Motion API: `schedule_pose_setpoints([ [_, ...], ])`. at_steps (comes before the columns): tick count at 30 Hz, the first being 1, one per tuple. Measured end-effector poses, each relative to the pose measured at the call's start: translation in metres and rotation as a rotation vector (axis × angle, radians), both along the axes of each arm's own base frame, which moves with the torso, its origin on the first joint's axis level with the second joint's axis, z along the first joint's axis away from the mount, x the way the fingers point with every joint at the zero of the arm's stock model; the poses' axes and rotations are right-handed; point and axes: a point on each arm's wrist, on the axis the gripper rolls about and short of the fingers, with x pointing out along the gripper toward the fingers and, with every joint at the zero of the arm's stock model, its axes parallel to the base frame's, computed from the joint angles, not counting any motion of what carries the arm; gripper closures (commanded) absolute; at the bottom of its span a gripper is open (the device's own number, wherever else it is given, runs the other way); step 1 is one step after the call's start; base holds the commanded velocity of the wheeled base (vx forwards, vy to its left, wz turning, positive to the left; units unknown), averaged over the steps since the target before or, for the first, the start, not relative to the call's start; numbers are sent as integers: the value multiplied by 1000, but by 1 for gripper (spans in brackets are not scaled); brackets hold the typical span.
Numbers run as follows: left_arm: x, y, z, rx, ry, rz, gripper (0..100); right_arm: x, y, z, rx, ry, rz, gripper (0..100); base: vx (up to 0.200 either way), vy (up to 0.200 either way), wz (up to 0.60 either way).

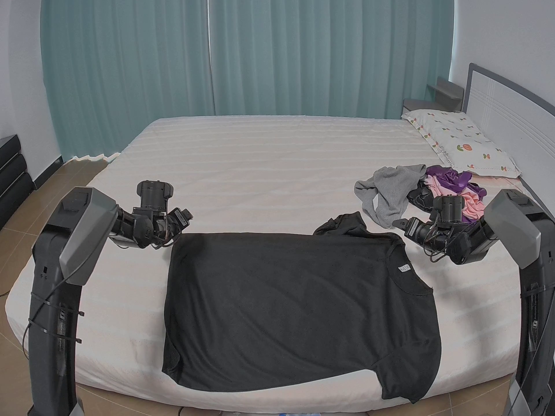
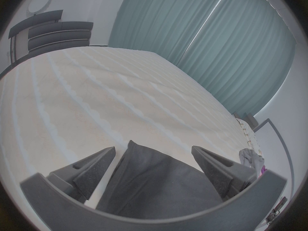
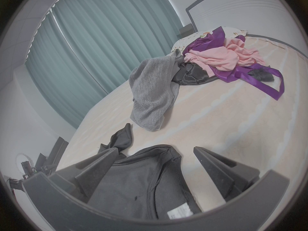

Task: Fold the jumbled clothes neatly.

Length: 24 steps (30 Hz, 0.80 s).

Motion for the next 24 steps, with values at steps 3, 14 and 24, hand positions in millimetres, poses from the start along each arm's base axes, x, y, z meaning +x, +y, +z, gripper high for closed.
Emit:
schedule_pose_setpoints([
  [3,-14,6,11,-30,27,-16,0,-11,-2,11,25,9,0,0,0,0,0],
  [14,-96,19,44,-148,158,-58,0,-88,-5,43,188,130,24,0,0,0,0],
  [24,-171,12,48,-266,266,-86,0,-170,-5,40,254,214,61,0,0,0,0],
])
